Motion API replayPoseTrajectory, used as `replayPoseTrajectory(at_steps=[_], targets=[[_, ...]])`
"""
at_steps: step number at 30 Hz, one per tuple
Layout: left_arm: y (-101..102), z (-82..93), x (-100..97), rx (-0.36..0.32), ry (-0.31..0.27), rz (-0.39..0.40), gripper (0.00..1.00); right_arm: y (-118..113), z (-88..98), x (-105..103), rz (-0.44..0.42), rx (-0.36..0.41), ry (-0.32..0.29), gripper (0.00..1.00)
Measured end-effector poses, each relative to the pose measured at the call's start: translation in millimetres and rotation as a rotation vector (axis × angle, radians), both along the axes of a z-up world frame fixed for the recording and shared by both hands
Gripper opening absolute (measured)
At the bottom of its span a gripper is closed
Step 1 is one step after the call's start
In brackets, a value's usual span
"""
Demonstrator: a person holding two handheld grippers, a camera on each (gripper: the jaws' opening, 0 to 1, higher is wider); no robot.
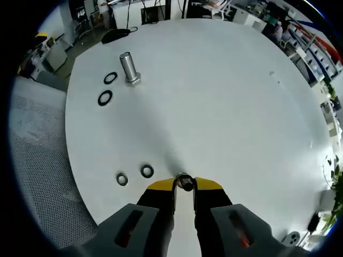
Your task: Place the washer onto the threaded stud by aligning its center hole with the stud, sliding it down to the base, and recovering from edge contact or off-axis alignment until the washer reaches the visible bottom stop.
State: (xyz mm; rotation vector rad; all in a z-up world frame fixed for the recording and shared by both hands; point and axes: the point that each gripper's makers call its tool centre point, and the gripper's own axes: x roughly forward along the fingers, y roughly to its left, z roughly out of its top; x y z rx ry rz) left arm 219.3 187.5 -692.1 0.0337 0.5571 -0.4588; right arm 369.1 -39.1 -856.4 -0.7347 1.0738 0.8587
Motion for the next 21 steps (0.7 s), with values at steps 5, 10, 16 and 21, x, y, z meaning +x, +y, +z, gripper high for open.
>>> replayPoseTrajectory(at_steps=[5, 10, 16, 21], targets=[[0, -1.3, -0.4, 0.003, 0.006, -0.002, 0.42, -3, -11.9, 2, 0.006, -0.023, 0.022, 0.14], [1, -2.0, -0.1, 0.003, 0.009, 0.001, 0.41, -5, -14.8, 3, -0.006, -0.023, 0.035, 0.14], [0, -2.6, 0.1, 0.002, 0.013, -0.001, 0.41, -3, -13.6, 5, -0.01, -0.013, 0.042, 0.14], [1, -2.9, 0.1, 0.003, 0.014, 0.003, 0.41, -2, -12.9, 4, -0.025, -0.002, 0.044, 0.15]])
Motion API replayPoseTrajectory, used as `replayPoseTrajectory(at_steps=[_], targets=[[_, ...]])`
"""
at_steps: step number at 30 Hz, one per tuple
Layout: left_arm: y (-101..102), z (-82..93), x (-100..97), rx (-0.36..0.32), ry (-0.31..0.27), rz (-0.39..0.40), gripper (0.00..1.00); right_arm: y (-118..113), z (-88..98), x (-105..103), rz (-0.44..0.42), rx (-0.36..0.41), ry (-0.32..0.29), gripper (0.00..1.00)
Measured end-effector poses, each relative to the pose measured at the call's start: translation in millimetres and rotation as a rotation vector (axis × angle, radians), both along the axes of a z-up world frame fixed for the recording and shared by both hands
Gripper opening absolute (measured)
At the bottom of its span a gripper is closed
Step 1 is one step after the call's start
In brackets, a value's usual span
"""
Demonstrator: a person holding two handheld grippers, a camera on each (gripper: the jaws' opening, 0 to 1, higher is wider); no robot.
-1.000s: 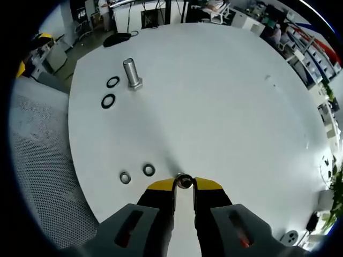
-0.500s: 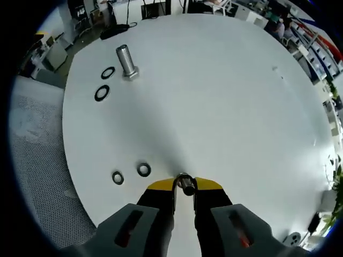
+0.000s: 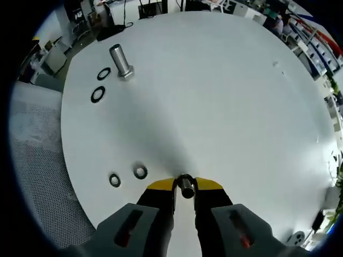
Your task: Place the washer onto the threaded stud by aligning its center hole with the stud, sliding it down to the base, and recovering from edge contact or off-axis alignment until the washer reaches the visible bottom stop.
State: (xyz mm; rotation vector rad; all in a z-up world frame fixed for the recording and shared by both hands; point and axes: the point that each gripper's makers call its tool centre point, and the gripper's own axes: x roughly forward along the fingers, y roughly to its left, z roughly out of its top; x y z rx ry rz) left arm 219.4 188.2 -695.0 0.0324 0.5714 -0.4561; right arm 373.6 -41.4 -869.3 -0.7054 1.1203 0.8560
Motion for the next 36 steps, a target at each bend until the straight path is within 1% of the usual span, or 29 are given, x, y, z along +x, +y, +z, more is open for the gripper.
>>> replayPoseTrajectory(at_steps=[3, 6, 10, 13, 16, 19, 21, 27, 31, 34, 36], targets=[[0, -0.1, 0.0, 0.002, 0.0, -0.002, 0.41, 0, 0.2, 1, -0.025, 0.012, 0.012, 0.15], [0, -1.0, -0.4, 0.006, 0.003, -0.002, 0.41, -1, -0.2, 1, -0.026, 0.011, 0.008, 0.16], [2, -0.2, 0.1, 0.009, -0.002, 0.007, 0.41, -1, 4.2, -1, -0.017, 0.017, -0.007, 0.18], [3, -0.2, 0.1, 0.009, -0.002, 0.011, 0.41, -7, 7.1, -5, -0.025, 0.019, -0.011, 0.19], [2, -0.2, -0.1, 0.01, -0.002, 0.008, 0.41, -17, 6.2, -7, -0.064, 0.014, -0.014, 0.19], [2, -0.3, -0.5, 0.011, -0.003, 0.007, 0.41, -22, 7.3, -15, -0.088, 0.019, -0.01, 0.19], [2, -0.3, -0.8, 0.01, -0.003, 0.008, 0.41, -24, 5.4, -22, -0.093, 0.019, 0.012, 0.19], [1, 0.4, -0.5, 0.011, -0.006, 0.002, 0.41, -23, 10.7, -35, -0.1, 0.033, 0.022, 0.19], [0, 0.9, -0.6, 0.011, -0.007, -0.001, 0.41, -13, 12.4, -47, -0.076, 0.059, 0.034, 0.2], [-1, 0.7, -1.0, 0.008, -0.005, -0.005, 0.41, -6, 9.2, -59, -0.026, 0.051, 0.041, 0.2], [-1, 0.8, -1.1, 0.008, -0.006, -0.006, 0.41, -1, 7.6, -67, -0.021, 0.057, 0.054, 0.2]])
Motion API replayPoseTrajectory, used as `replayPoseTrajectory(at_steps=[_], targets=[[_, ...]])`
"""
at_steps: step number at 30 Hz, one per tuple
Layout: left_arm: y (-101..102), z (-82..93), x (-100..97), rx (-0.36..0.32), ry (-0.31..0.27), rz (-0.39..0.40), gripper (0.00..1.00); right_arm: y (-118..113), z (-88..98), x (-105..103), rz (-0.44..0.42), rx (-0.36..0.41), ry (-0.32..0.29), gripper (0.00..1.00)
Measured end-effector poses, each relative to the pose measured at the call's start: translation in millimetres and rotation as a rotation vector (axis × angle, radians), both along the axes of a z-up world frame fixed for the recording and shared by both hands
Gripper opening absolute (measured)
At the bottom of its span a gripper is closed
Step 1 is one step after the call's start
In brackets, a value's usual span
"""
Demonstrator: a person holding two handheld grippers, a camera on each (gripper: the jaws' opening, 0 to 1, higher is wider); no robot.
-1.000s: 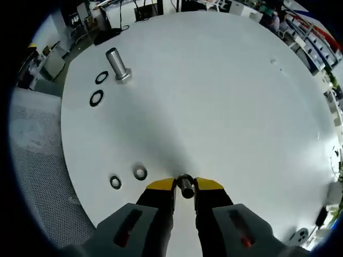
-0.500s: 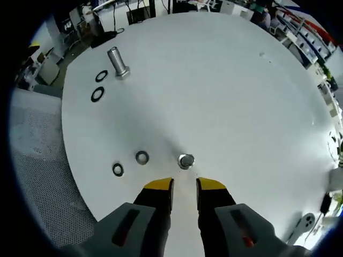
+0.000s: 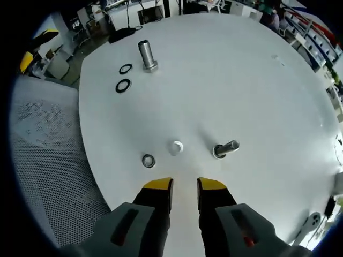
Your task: Place the washer onto the threaded stud by aligning its center hole with the stud, sliding it down to the base, and recovering from edge contact or off-axis alignment until the washer reaches the visible bottom stop.
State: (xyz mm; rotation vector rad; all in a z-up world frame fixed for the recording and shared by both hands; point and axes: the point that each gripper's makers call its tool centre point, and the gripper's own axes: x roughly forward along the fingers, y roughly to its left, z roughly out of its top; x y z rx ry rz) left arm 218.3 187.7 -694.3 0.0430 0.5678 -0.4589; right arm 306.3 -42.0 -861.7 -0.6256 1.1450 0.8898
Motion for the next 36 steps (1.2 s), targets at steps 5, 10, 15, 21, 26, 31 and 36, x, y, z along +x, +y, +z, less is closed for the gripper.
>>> replayPoseTrajectory(at_steps=[5, 10, 15, 21, 26, 31, 36], targets=[[0, 1.2, 0.1, -0.006, -0.004, -0.002, 0.41, 12, -2.9, -12, -0.001, 0.031, 0.011, 0.22], [0, 2.4, 0.2, -0.01, -0.009, -0.001, 0.41, 19, -4.0, -16, 0.014, 0.025, 0.019, 0.23], [0, 3.2, 0.8, -0.015, -0.013, 0.002, 0.41, 28, -5.1, -20, 0.038, 0.024, 0.021, 0.24], [0, 1.6, 0.4, -0.009, -0.007, 0.002, 0.41, 36, -13.7, -26, 0.048, 0.017, 0.037, 0.24], [0, 2.5, 0.7, -0.01, -0.011, 0.0, 0.41, 36, -15.5, -26, 0.063, 0.005, 0.013, 0.21], [0, 2.7, 1.0, -0.015, -0.013, 0.005, 0.41, 34, -16.6, -20, 0.136, -0.051, -0.036, 0.17], [-1, 2.0, 1.0, -0.011, -0.009, -0.002, 0.41, 42, -18.3, -27, 0.218, -0.069, -0.039, 0.11]])
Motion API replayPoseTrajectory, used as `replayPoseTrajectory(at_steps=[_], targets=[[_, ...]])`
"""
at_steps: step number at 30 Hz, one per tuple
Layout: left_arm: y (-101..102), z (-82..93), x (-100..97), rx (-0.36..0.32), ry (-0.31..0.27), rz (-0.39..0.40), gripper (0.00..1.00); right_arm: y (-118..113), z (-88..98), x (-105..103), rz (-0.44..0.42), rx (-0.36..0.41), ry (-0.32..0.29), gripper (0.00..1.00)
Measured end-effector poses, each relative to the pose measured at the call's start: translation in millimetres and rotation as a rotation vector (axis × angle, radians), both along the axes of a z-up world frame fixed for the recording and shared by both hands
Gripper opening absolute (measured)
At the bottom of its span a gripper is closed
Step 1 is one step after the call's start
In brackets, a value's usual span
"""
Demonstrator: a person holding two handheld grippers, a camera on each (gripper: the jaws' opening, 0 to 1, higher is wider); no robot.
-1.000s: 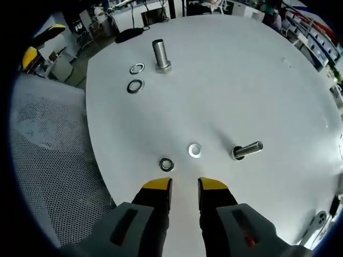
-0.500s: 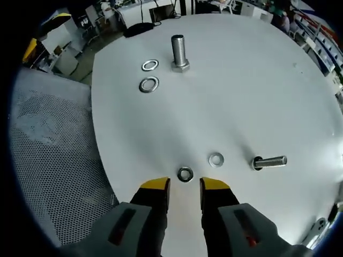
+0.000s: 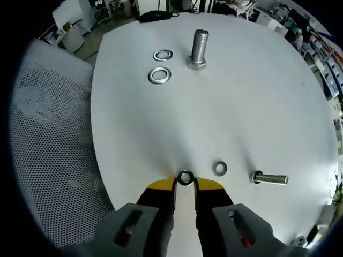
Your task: Place the washer onto the threaded stud by aligning its center hole with the stud, sliding it down to the base, and recovering from edge contact or off-axis alignment until the washer reaches the visible bottom stop.
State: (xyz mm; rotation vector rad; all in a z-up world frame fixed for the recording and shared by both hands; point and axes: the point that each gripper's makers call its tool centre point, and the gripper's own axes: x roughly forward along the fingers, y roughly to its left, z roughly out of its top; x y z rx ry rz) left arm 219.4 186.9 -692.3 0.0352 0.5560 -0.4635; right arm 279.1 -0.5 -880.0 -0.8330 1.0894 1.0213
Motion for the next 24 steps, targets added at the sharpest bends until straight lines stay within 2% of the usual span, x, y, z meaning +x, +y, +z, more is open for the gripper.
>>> replayPoseTrajectory(at_steps=[3, 5, 8, 10, 15, 18, 24], targets=[[0, 0.5, 0.0, -0.002, -0.001, 0.001, 0.41, -1, 0.4, 2, 0.049, -0.01, -0.025, 0.09], [0, 0.6, 0.1, -0.002, -0.002, 0.002, 0.41, -1, 1.2, 3, 0.004, 0.014, -0.008, 0.09], [1, 0.7, 0.3, -0.003, -0.001, 0.004, 0.41, 0, 1.5, 2, -0.087, 0.055, 0.047, 0.1], [0, 0.7, 0.3, -0.004, -0.002, 0.003, 0.41, 3, 1.6, 4, -0.074, 0.041, 0.043, 0.11], [0, 0.9, 0.2, -0.004, -0.001, -0.002, 0.4, 24, 1.5, 6, -0.045, 0.062, 0.019, 0.24], [-1, -0.1, -0.3, -0.002, 0.004, -0.007, 0.4, 36, 2.2, 10, -0.032, 0.083, 0.012, 0.25], [0, 0.3, 0.1, -0.002, 0.001, -0.001, 0.4, 50, 2.9, 4, 0.078, 0.087, 0.001, 0.21]])
